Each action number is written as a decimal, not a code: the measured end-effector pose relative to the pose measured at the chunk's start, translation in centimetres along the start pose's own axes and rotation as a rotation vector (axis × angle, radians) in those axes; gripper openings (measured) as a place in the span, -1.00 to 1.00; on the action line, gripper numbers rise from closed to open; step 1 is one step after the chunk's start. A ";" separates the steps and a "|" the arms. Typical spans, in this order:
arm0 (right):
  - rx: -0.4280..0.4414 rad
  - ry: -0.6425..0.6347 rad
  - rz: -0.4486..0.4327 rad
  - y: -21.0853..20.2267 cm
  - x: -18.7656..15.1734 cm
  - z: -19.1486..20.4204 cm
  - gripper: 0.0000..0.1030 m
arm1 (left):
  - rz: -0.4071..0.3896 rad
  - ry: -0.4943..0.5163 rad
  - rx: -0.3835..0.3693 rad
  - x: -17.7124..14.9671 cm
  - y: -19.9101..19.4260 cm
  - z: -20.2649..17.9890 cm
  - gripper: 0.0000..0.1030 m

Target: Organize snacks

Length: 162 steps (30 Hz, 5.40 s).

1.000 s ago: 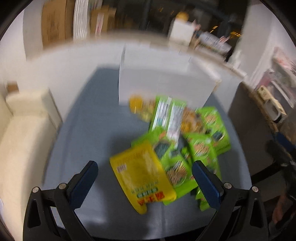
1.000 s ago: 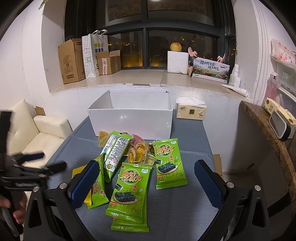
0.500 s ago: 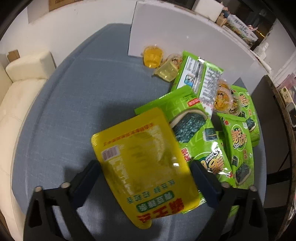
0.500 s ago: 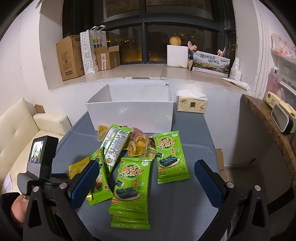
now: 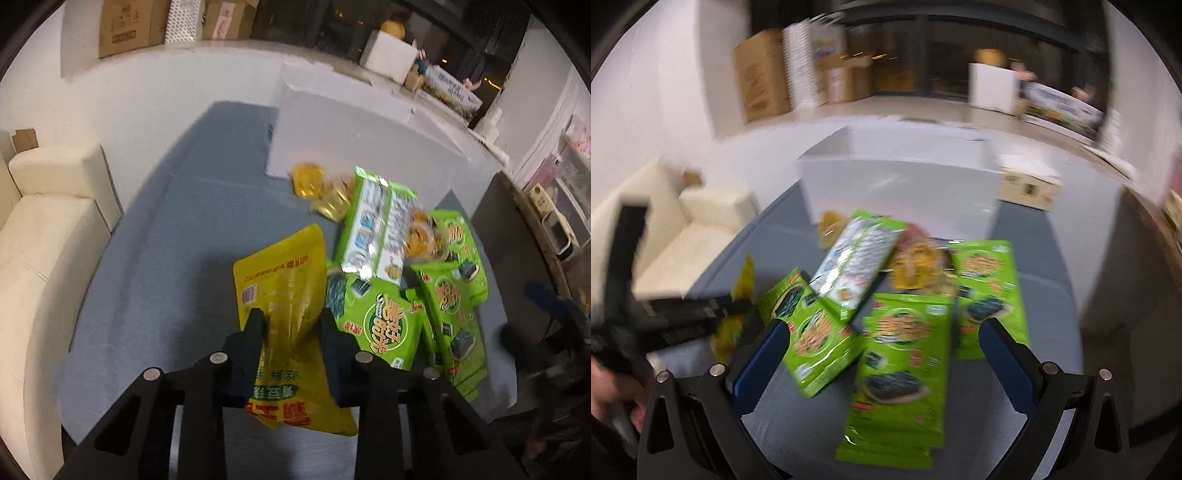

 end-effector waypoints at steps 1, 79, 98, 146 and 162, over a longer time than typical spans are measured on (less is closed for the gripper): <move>0.019 -0.043 0.018 1.2 0.0 1.0 1.00 | -0.012 -0.003 -0.007 0.6 -0.5 0.7 -0.43; 0.032 0.037 -0.254 -5.5 6.9 -4.0 0.44 | -0.203 0.266 -0.084 10.8 -4.4 -3.9 -0.60; -0.095 0.316 -0.146 9.8 17.9 -14.0 0.96 | -0.245 0.219 -0.066 28.3 7.2 -7.8 0.99; -0.043 0.267 0.063 1.1 -4.3 -4.8 0.37 | -0.044 0.317 -0.216 3.5 4.3 -8.2 1.00; -0.049 0.350 -0.054 -3.4 -3.3 -7.1 0.37 | 0.065 0.419 -0.194 5.3 11.4 -10.2 0.30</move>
Point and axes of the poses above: each gripper's, at about its wrist camera, not at the fingertips, and y roughly the way its jaws point, z to its left, x to its top, the point moved 7 cm from there along y, roughly the way its jaws point, and after that the axes turned 5 degrees about -z, right-handed, at the moved point
